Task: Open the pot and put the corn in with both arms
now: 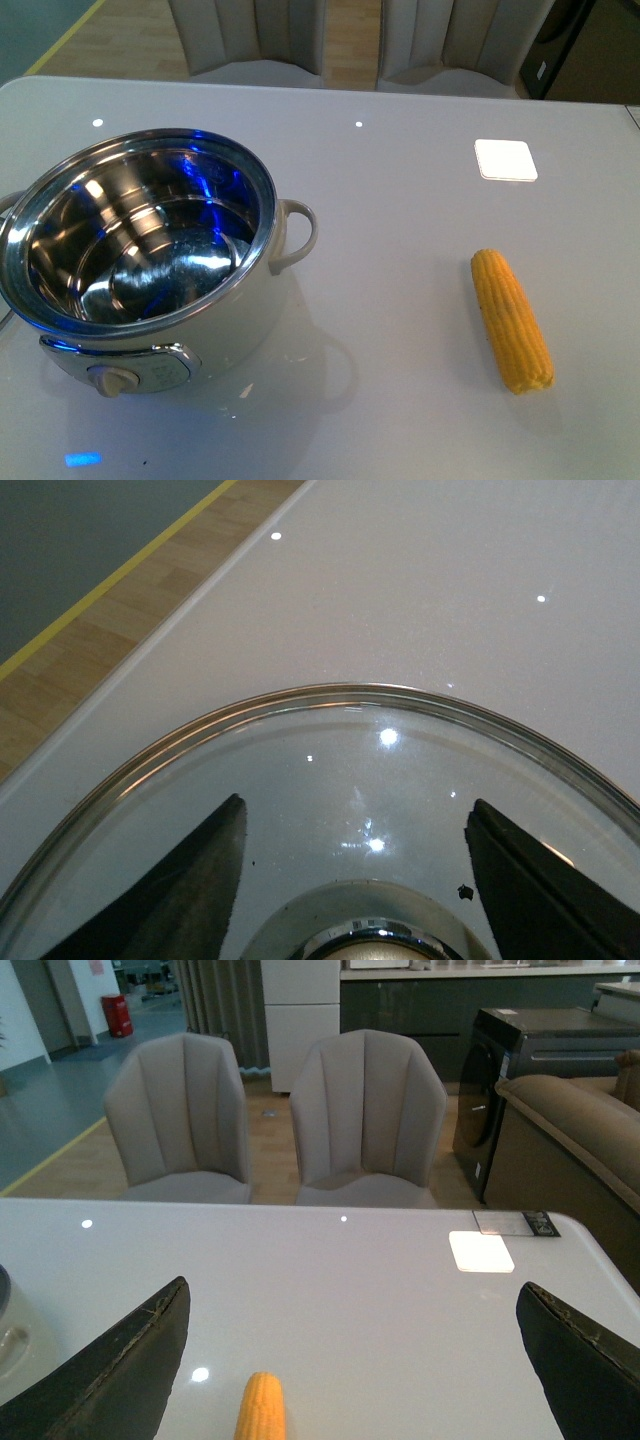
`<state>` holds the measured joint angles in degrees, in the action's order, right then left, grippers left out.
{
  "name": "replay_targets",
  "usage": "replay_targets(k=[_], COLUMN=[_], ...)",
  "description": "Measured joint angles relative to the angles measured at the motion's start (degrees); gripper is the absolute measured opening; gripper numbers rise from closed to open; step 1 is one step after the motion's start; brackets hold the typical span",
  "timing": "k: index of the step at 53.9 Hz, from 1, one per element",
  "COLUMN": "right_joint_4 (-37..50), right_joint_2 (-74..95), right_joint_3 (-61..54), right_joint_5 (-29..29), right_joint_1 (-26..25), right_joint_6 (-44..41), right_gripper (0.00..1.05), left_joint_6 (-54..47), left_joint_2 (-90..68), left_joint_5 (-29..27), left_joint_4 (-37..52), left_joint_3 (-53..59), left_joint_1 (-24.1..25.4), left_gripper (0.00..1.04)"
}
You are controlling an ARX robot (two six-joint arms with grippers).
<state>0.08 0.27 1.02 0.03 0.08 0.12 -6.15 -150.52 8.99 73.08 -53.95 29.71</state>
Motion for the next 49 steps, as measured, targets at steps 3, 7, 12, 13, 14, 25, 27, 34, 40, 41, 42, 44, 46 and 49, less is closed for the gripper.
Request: replay_targets(k=[3, 7, 12, 13, 14, 25, 27, 34, 40, 41, 42, 44, 46, 49], right_joint_4=[0.0, 0.0, 0.0, 0.0, 0.0, 0.0, 0.0, 0.0, 0.0, 0.0, 0.0, 0.0, 0.0, 0.0], right_joint_2=[0.0, 0.0, 0.0, 0.0, 0.0, 0.0, 0.0, 0.0, 0.0, 0.0, 0.0, 0.0, 0.0, 0.0], right_joint_3=[0.0, 0.0, 0.0, 0.0, 0.0, 0.0, 0.0, 0.0, 0.0, 0.0, 0.0, 0.0, 0.0, 0.0], right_joint_5=[0.0, 0.0, 0.0, 0.0, 0.0, 0.0, 0.0, 0.0, 0.0, 0.0, 0.0, 0.0, 0.0, 0.1], right_joint_1=[0.0, 0.0, 0.0, 0.0, 0.0, 0.0, 0.0, 0.0, 0.0, 0.0, 0.0, 0.0, 0.0, 0.0], right_joint_6=[0.0, 0.0, 0.0, 0.0, 0.0, 0.0, 0.0, 0.0, 0.0, 0.0, 0.0, 0.0, 0.0, 0.0], right_gripper=[0.96, 0.96, 0.96, 0.96, 0.96, 0.96, 0.96, 0.96, 0.96, 0.96, 0.96, 0.96, 0.96, 0.96], left_joint_6=[0.0, 0.1, 0.2, 0.4, 0.5, 3.5, 4.4, 8.3, 9.5, 9.6, 9.6, 9.6, 8.8, 8.1], left_joint_2=[1.2, 3.7, 6.9, 8.0, 9.1, 21.8, 24.4, 38.0, 44.9, 45.0, 45.1, 45.0, 44.9, 45.6], left_joint_5=[-0.2, -1.5, -1.9, -2.0, -2.2, -1.5, -1.2, 0.9, 1.5, 1.5, 1.5, 2.8, 7.6, 14.6], left_joint_4=[-0.1, -1.2, -2.0, -2.3, -2.4, -5.3, -6.2, -9.7, -10.4, -10.4, -10.4, -10.0, -7.7, -3.8], left_joint_3=[0.3, 0.6, 1.3, 1.6, 2.0, 6.6, 7.6, 13.0, 15.0, 15.0, 15.0, 15.2, 16.1, 19.0], left_joint_1=[-0.1, -0.1, -0.1, -0.1, -0.1, 0.2, 0.4, 0.5, 0.5, 0.5, 0.5, 0.6, 0.8, 0.4], left_gripper=[0.80, 0.93, 0.99, 0.98, 0.97, 0.98, 0.98, 0.98, 0.98, 0.98, 0.98, 0.97, 0.92, 0.83])
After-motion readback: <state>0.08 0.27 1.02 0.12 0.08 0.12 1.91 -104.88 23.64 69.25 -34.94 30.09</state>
